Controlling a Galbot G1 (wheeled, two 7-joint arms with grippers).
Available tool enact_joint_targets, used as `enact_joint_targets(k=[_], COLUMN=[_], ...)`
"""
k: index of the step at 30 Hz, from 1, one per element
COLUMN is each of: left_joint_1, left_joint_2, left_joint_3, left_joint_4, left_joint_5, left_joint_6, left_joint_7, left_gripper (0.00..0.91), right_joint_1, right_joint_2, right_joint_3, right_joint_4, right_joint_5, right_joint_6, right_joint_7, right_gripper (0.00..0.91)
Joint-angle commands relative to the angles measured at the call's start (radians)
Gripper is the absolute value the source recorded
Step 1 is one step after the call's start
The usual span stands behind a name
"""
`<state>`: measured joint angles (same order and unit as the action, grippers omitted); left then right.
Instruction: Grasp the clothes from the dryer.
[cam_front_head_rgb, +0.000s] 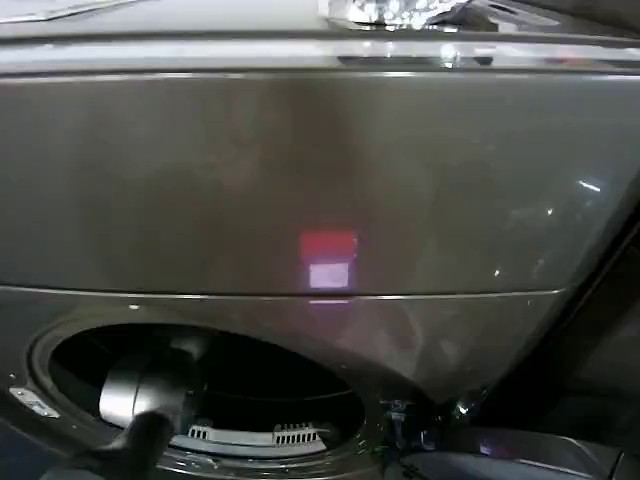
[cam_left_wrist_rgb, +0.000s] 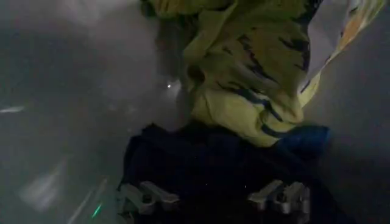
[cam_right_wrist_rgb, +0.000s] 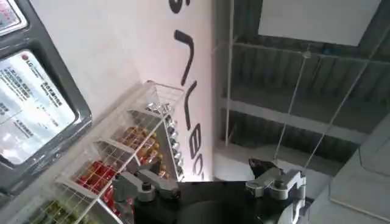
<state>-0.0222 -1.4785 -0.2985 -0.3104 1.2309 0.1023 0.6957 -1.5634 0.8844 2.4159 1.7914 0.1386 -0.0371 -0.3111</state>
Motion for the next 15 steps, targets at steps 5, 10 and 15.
enact_joint_targets(k=[5,10,15], left_joint_1=[-0.005,-0.001,-0.001], left_joint_2=[0.010,0.009,0.006], left_joint_3=[0.023,0.022,0.021], left_joint_4=[0.021,0.005,0.004], left_joint_5=[-0.016,-0.015,-0.012], left_joint_6=[0.026,0.023,0.024], left_joint_7=[-0.006,-0.002,0.002], left_gripper=[0.387,0.125,0.102], right_joint_1=[-0.007,-0.011,-0.016], right_joint_2=[0.000,-0.001,-0.003], right_joint_3=[0.005,0.011,0.023], right_joint_4=[0.001,-0.002,-0.001], right_joint_5=[0.004,0.005,0.012], right_joint_6=[0.002,0.001,0.001], right_joint_7=[0.000,0.000,-0.001], right_gripper=[0.907,0.907,0.907])
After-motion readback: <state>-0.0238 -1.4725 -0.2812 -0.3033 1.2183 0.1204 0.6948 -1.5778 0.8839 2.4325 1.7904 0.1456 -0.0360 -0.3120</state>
